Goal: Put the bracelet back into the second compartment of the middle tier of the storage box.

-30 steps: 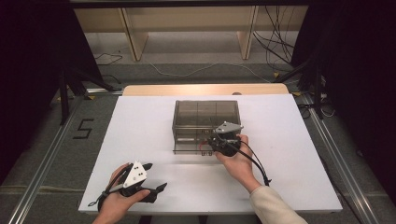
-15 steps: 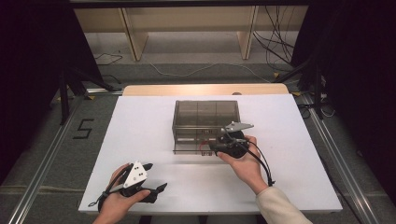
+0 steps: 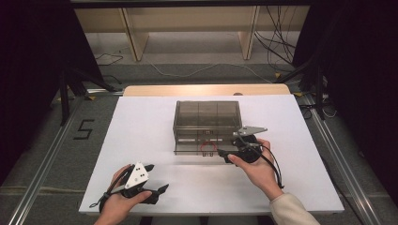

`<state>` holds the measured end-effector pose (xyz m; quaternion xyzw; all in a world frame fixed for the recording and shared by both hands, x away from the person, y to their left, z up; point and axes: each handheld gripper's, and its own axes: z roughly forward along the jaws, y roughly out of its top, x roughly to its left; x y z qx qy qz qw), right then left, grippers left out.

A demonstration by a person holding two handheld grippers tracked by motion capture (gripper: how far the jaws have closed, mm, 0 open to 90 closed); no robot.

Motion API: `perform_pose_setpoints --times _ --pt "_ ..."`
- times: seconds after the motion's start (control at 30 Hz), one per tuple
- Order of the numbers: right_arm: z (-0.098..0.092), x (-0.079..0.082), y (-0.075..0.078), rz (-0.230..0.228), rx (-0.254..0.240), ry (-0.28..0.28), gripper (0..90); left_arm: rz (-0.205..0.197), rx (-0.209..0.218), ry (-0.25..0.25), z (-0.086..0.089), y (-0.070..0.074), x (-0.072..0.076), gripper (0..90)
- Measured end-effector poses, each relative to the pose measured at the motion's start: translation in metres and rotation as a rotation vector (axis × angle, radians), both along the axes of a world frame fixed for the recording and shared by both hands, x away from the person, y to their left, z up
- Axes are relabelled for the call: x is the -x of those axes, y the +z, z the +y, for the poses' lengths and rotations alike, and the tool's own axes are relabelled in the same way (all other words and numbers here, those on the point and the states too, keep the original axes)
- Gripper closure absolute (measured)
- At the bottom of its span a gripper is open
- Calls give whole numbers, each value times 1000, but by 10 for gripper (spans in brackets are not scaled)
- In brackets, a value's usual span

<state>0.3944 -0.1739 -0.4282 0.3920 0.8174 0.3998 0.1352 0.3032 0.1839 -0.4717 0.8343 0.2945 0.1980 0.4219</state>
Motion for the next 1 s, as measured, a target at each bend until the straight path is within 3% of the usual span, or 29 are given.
perform_pose_setpoints --times 0.43,0.6,1.0 --pt "-21 10 1 -24 -21 4 262 3 3 1 0 -1 0 159" --pt "-31 14 1 -31 -41 30 242 5 3 -1 -1 -1 0 159" --pt "-57 31 -6 -34 -75 41 232 13 -1 -12 -3 -3 1 160"
